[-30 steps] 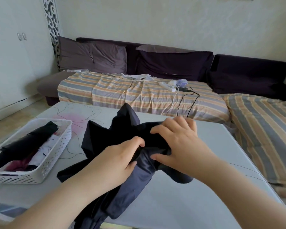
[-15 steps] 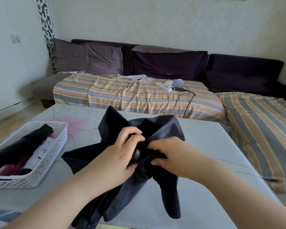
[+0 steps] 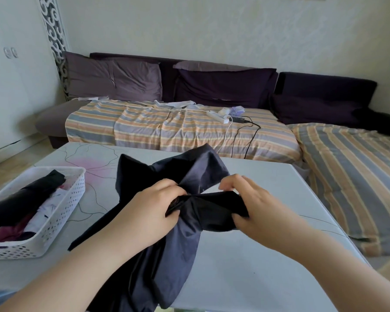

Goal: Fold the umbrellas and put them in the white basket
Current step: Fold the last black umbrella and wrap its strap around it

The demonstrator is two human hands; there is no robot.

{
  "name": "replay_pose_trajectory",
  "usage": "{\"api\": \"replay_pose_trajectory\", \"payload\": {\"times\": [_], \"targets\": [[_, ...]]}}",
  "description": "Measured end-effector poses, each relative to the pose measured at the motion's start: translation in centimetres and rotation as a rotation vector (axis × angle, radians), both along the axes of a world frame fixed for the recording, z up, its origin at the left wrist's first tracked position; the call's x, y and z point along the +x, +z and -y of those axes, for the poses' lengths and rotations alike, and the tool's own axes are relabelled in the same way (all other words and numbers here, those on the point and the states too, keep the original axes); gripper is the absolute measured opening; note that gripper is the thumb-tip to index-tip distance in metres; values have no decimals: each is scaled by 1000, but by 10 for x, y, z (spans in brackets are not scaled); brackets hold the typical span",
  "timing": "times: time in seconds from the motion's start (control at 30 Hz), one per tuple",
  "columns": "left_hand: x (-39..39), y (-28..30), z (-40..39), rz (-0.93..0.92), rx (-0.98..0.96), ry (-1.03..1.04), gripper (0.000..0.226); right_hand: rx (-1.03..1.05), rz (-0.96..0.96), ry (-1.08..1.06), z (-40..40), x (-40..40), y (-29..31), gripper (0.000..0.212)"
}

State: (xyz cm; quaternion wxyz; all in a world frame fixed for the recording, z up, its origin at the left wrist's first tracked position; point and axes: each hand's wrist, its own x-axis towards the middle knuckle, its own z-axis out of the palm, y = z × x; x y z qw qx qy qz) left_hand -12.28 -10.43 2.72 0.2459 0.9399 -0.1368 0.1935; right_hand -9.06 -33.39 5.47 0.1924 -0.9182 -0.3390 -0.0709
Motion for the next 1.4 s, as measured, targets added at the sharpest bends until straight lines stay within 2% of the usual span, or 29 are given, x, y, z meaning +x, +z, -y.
{"api": "replay_pose_trajectory", "payload": {"times": [0.07, 0.13, 0.2, 0.27, 0.33, 0.4, 0.47, 0.6, 0.67, 0.73, 0.87, 1.0, 1.13, 1.23, 1.33, 1.37, 1.4], "targets": [[0, 1, 0, -7, -13, 3, 32, 2, 23, 55, 6, 2, -3, 53], [-1, 3, 0, -14, -12, 4, 33, -42, 56, 71, 9, 2, -2, 44], [-2, 5, 1, -29, -4, 13, 34, -150, 72, 55, 9, 2, 1, 36], [-2, 6, 0, -41, -2, 20, 36, -328, 68, 36, 8, 4, 3, 45], [-2, 7, -2, -66, 1, 2, 38, -480, 79, -37, 6, 10, 7, 35], [-2, 8, -2, -89, 5, -42, 42, -486, 95, -131, 9, 17, 16, 21], [-1, 8, -1, -95, 8, -61, 42, -500, 61, -118, 11, 24, 24, 23], [3, 8, -1, -80, -1, -38, 40, -445, 25, -30, 13, 23, 24, 27], [3, 9, -2, -74, 2, -39, 40, -307, 49, -51, 20, 25, 22, 22], [2, 9, -3, -71, 6, -53, 41, -168, 90, -64, 26, 25, 23, 18], [2, 10, 1, -78, 10, -71, 40, -254, 194, -95, 25, 24, 22, 23], [3, 9, -3, -75, -3, -44, 38, -77, 380, 19, 22, 30, 14, 32], [2, 11, -5, -85, -16, -58, 40, 126, 302, -55, 27, 31, 0, 21], [4, 10, -4, -80, -27, -46, 38, 142, 305, -103, 27, 26, -2, 34], [6, 9, -7, -77, -53, -23, 37, -5, 377, -65, 24, 24, 7, 49], [6, 9, -7, -73, -63, -20, 37, -61, 336, -57, 22, 24, 9, 50], [6, 9, -6, -70, -73, -17, 37, -92, 293, -33, 20, 24, 9, 40]]}}
